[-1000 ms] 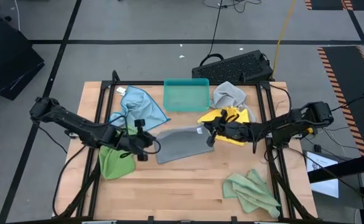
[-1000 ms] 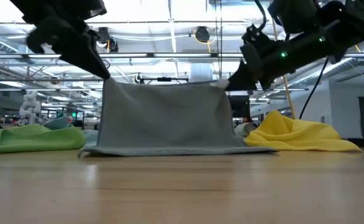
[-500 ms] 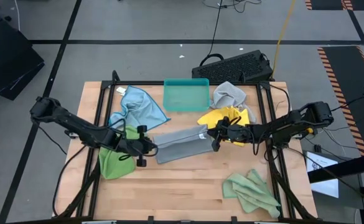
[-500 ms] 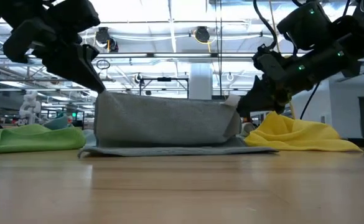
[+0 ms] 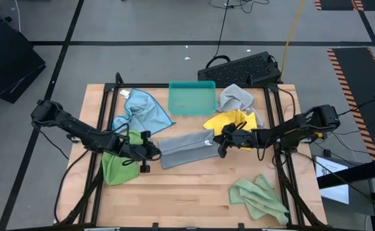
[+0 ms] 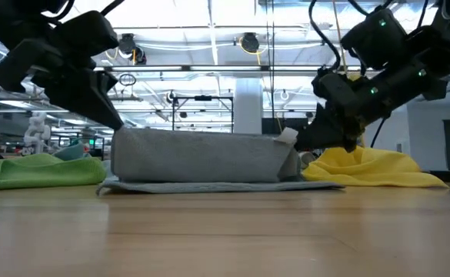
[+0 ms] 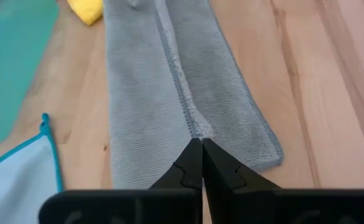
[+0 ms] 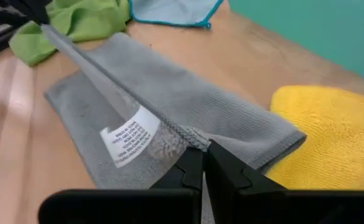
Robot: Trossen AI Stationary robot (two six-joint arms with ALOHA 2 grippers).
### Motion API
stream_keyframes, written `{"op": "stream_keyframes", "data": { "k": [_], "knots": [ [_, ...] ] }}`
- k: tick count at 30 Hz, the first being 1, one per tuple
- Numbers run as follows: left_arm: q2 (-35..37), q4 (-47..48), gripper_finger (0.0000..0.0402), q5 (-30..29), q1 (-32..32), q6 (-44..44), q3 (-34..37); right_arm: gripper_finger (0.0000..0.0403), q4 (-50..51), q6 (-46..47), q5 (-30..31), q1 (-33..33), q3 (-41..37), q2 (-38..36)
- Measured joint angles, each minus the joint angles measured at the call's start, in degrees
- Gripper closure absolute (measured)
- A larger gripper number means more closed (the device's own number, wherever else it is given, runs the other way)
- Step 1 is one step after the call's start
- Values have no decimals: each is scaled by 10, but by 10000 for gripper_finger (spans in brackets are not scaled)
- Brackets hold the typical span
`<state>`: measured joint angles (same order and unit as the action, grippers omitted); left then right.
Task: Fold microfiber towels
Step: Fold the dark gray microfiber cloth
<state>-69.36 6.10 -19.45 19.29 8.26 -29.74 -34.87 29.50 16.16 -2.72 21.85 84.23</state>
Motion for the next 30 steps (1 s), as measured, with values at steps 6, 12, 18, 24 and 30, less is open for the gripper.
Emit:
{"op": "stream_keyframes", "data": {
  "k": [6,12,18,24,30],
  "knots": [
    [0,-32,397,1,0,-3,11,399,-14,-10,17,1,0,34],
    [0,-32,396,1,0,-7,11,399,-19,-51,16,16,0,10],
    [0,-33,396,1,0,-1,11,399,14,-70,-48,38,0,-32],
    [0,-44,398,1,0,13,11,399,61,-58,-91,46,0,-67],
    [0,-68,395,1,0,10,11,399,102,-54,-91,47,0,-81]
  ]
}}
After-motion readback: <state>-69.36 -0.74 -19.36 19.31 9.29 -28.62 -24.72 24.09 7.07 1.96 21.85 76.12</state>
